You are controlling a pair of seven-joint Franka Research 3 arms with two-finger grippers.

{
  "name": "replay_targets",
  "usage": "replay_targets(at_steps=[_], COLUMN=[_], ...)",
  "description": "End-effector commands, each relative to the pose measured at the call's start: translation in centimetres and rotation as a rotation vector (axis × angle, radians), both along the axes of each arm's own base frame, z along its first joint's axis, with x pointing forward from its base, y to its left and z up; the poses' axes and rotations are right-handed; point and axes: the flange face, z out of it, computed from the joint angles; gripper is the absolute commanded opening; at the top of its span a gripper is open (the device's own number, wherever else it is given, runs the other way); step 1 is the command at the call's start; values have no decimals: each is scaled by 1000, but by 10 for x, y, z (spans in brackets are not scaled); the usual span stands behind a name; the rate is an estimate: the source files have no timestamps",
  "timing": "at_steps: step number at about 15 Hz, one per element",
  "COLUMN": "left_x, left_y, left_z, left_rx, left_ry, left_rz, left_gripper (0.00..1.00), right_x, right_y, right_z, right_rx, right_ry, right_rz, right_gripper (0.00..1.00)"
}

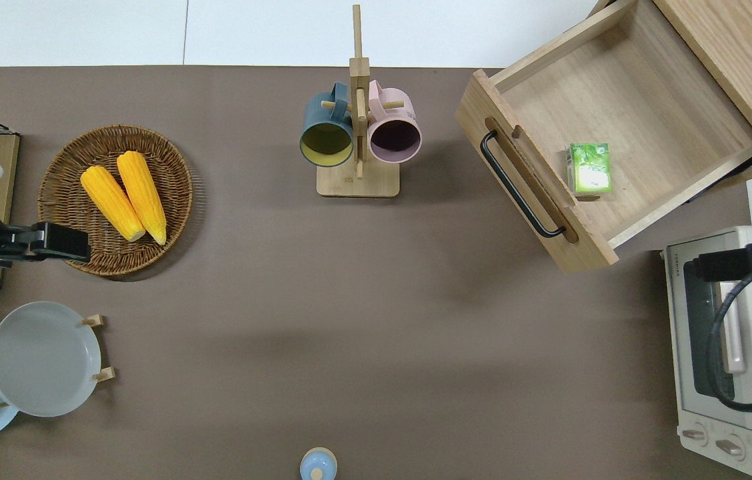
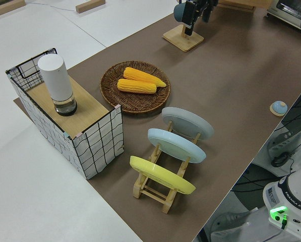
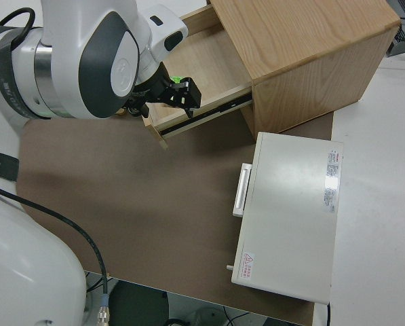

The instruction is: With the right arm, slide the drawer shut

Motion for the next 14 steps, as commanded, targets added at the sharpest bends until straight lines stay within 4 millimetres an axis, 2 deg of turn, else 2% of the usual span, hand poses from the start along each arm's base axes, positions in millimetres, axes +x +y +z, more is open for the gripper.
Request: replay_targets(at_steps=[1, 4, 5, 7, 12, 13, 14], left_x=[-4, -4, -4, -4, -4, -4, -4], left_y=[1, 1, 1, 0, 0, 1, 1], left_z=[2, 2, 2, 2, 2, 2, 2], left_rx=[12, 12, 12, 12, 12, 12, 12], left_ry=[7, 7, 6, 6, 7, 6, 7], left_rz=[-7, -7, -7, -8, -8, -7, -7], left_gripper=[998, 998, 995, 998, 998, 998, 995], right_x=[-3, -5, -6, -6, -9, -12, -12], right_y=[10, 10, 10, 10, 13, 20, 25], right_z=[5, 7, 7, 7, 8, 10, 9], right_rx=[-7, -7, -8, -8, -5, -6, -5], right_ry=[-5, -8, -10, -9, -5, -10, -7], right_rz=[41, 38, 43, 46, 43, 52, 51], right_gripper=[983, 960, 900, 739, 120, 32, 1])
